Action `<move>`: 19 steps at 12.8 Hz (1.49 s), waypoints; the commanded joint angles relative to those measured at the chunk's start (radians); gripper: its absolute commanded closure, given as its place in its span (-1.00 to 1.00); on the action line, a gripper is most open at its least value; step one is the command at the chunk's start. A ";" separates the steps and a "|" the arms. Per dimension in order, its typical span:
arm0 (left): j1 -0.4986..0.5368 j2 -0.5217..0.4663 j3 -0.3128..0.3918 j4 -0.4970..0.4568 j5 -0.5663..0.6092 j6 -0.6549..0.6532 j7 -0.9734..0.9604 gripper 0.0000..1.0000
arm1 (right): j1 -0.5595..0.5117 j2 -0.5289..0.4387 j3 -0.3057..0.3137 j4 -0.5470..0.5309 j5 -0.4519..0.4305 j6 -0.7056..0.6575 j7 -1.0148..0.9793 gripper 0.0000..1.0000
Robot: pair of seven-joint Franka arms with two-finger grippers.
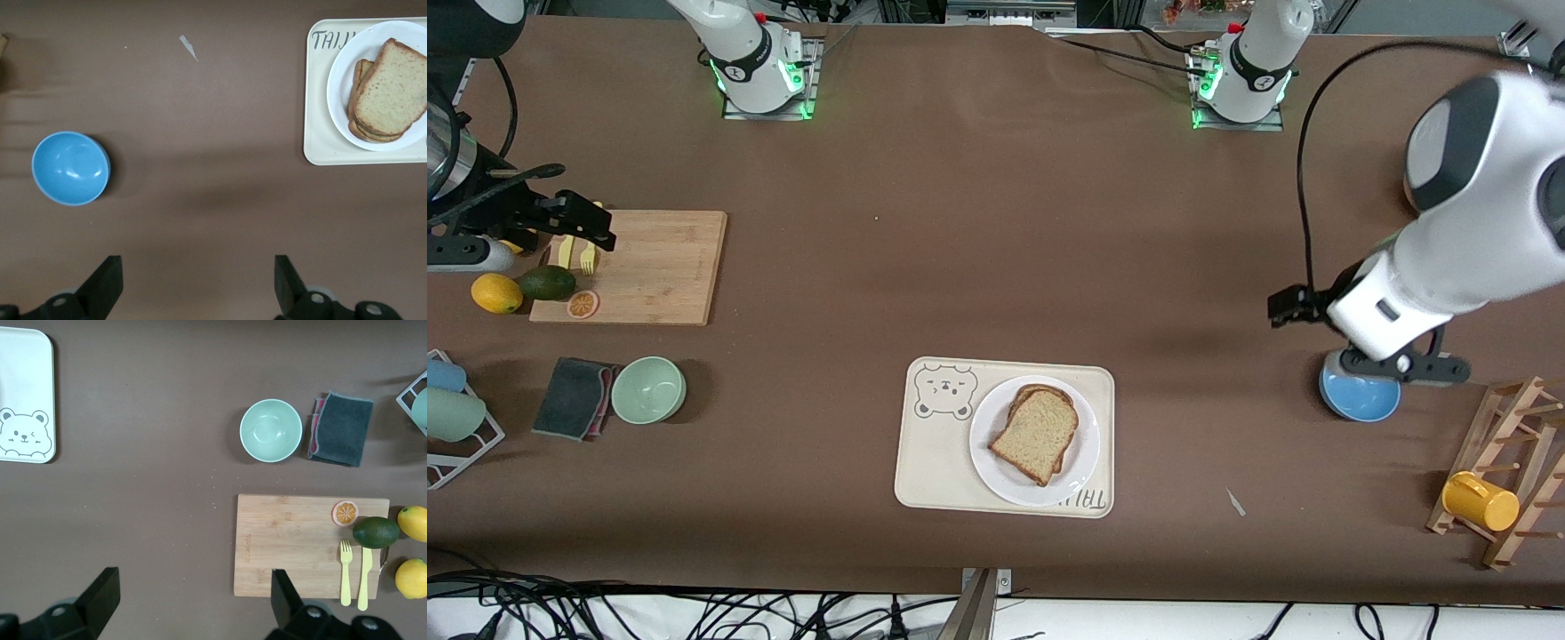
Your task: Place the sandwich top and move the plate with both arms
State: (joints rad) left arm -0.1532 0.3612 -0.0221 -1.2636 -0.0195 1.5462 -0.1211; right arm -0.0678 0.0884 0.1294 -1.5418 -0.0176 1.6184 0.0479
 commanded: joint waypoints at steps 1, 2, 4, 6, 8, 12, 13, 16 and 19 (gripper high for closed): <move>0.091 -0.177 -0.038 -0.194 0.027 0.019 -0.012 -1.00 | -0.003 0.005 0.001 0.019 -0.005 -0.015 -0.019 -1.00; 0.113 -0.204 -0.044 -0.215 0.023 0.018 -0.008 -1.00 | -0.001 0.005 0.003 0.020 -0.010 -0.014 -0.019 -1.00; 0.141 -0.301 -0.044 -0.308 0.033 0.055 -0.006 -1.00 | -0.001 0.005 0.003 0.020 -0.007 -0.014 -0.010 -1.00; 0.165 -0.379 -0.044 -0.391 0.030 0.087 -0.011 -1.00 | -0.004 0.005 0.003 0.020 -0.005 -0.014 -0.019 -1.00; 0.170 -0.407 -0.039 -0.431 0.029 0.091 -0.018 -1.00 | -0.003 0.005 0.003 0.022 -0.008 -0.014 -0.022 -1.00; 0.144 -0.412 -0.001 -0.435 0.026 0.091 -0.012 -1.00 | -0.006 0.011 0.001 0.023 -0.005 -0.014 -0.023 -1.00; 0.139 -0.412 0.007 -0.435 0.026 0.091 -0.009 -1.00 | -0.003 0.010 0.003 0.023 -0.011 -0.014 -0.023 -1.00; 0.138 -0.412 0.007 -0.435 0.026 0.081 -0.012 -1.00 | -0.001 0.010 0.003 0.022 -0.009 -0.014 -0.022 -1.00; 0.090 -0.419 0.019 -0.435 0.036 0.081 -0.018 -1.00 | -0.001 0.010 0.003 0.022 -0.005 -0.014 -0.020 -1.00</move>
State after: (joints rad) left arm -0.0207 -0.0274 -0.0227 -1.6732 -0.0192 1.6190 -0.1311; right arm -0.0678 0.0902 0.1293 -1.5417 -0.0176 1.6185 0.0369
